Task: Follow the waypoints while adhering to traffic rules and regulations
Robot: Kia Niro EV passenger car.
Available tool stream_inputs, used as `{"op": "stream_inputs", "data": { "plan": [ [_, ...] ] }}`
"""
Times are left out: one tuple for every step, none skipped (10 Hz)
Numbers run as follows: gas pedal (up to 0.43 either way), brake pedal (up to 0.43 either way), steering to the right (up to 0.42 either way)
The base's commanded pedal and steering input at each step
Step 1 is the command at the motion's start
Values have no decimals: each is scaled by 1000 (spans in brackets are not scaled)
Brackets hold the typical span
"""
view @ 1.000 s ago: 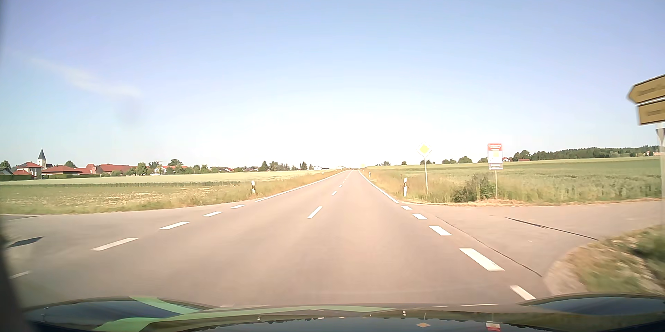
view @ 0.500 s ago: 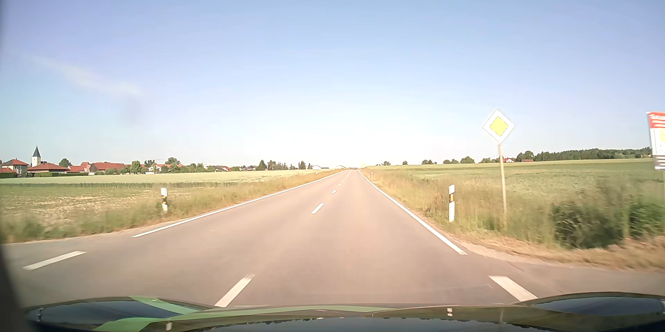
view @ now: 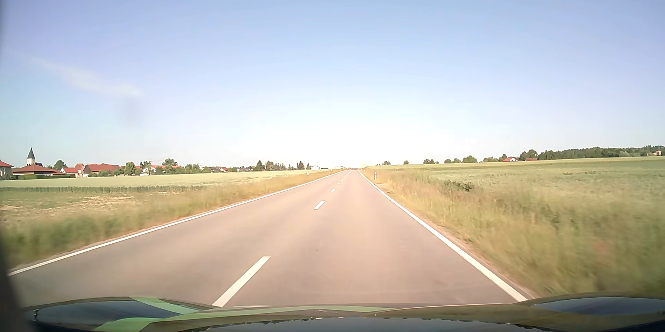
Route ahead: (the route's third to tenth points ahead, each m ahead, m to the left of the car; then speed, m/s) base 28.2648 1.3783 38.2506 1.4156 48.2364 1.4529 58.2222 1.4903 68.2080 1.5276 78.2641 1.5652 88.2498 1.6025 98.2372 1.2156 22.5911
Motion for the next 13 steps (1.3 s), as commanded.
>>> {"op": "stream_inputs", "data": {
  "plan": [
    [287,0,-2],
    [287,0,-1],
    [287,0,-2],
    [268,0,-2],
    [240,0,-2],
    [240,0,-2],
    [240,0,-2],
    [240,0,-2],
    [240,0,-1],
    [248,0,-2],
    [248,0,-1],
    [260,0,-2],
    [268,0,-2]
  ]
}}
